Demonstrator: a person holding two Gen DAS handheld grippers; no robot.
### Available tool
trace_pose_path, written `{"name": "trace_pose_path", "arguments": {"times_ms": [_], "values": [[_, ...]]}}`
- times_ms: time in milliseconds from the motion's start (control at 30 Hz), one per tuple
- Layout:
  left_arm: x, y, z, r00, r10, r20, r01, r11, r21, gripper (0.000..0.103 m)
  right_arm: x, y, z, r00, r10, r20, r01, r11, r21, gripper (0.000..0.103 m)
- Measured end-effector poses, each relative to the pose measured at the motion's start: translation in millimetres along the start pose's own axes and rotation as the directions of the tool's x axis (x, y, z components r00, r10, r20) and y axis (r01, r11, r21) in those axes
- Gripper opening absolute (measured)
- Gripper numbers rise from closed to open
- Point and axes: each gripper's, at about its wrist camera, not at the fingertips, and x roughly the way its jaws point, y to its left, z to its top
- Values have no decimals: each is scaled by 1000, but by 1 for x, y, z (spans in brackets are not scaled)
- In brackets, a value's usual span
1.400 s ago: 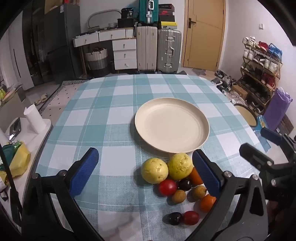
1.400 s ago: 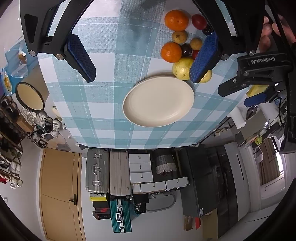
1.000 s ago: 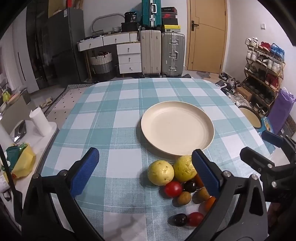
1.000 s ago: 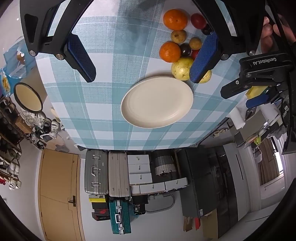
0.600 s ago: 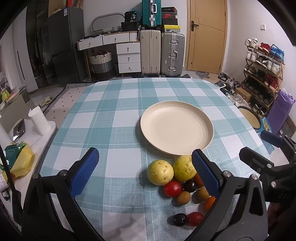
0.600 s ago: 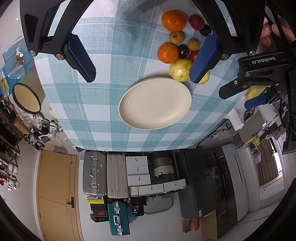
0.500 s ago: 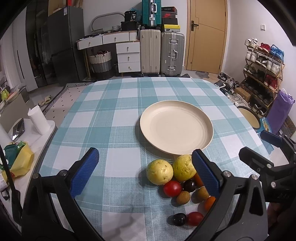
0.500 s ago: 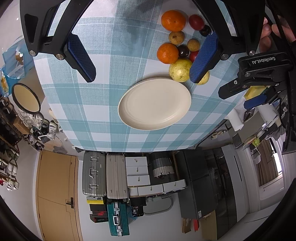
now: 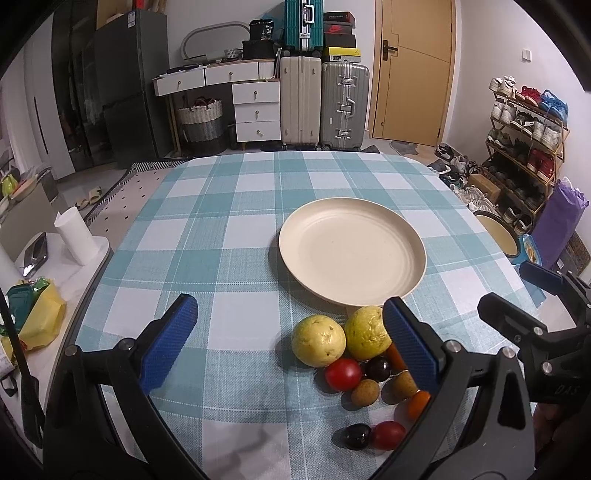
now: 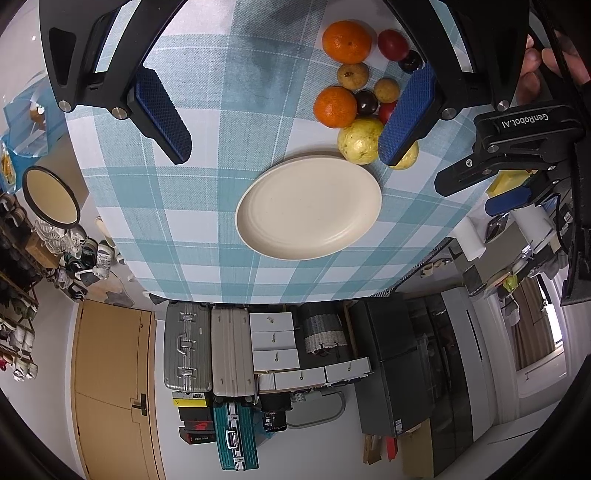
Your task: Organize fruits
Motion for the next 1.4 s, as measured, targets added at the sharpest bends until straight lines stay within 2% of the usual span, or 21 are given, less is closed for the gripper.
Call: {"name": "trace_pose_path", "arguments": {"times_ms": [867,1400], "values": [[11,5,-8,1000,-6,-29,5,1000,-24,100,11,-1,-6,999,27,-26,-26,1000,13,103],[32,12,-9,995,-50,-83,45,997,-57,100,21,-2,-7,998,49,-32,-49,999,16,103]]}}
